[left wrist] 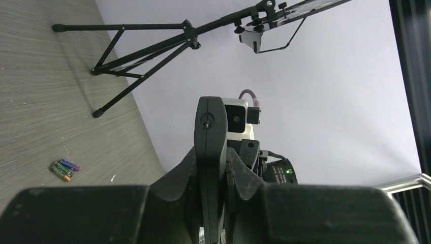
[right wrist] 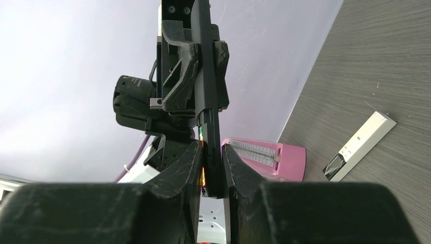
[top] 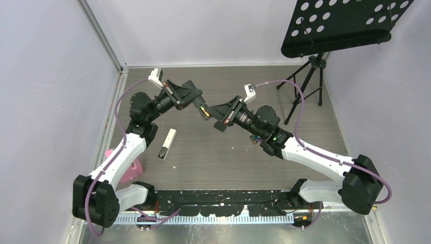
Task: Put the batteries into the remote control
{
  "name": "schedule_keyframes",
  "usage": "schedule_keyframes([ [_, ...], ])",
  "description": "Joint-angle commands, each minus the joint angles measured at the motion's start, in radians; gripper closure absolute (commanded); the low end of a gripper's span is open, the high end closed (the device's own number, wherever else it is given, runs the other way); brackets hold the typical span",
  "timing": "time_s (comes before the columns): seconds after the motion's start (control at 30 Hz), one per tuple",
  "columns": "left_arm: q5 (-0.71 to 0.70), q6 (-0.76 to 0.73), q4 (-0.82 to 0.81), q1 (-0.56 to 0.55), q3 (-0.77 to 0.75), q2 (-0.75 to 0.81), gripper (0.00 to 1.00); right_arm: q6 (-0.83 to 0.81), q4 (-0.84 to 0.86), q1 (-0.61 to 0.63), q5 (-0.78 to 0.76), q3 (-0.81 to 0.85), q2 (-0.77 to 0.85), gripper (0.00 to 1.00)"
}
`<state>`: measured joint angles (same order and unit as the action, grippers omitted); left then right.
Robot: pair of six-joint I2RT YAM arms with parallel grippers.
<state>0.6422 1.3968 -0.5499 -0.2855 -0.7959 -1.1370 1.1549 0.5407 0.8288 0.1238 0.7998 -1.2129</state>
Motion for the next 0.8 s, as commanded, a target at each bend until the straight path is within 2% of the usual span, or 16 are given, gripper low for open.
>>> schedule_keyframes([
  [0.0,-0.011,0.009,-0.089,-0.003,-0.009,0.004,1.00,-0.020,0.043,0.003,0.031,0.002,-0.027,0.79],
  [0.43,-0.009,0.009,-0.112,-0.003,-0.006,0.007,1.00,-0.073,0.074,0.004,0.130,0.012,-0.114,0.80],
  [0.53,-0.011,0.009,-0.116,-0.003,-0.003,0.010,1.00,-0.110,0.055,0.004,0.144,0.012,-0.127,0.77],
  [0.77,-0.038,0.009,-0.115,-0.003,0.023,0.027,1.00,-0.204,-0.047,0.004,0.068,0.016,-0.123,0.72],
])
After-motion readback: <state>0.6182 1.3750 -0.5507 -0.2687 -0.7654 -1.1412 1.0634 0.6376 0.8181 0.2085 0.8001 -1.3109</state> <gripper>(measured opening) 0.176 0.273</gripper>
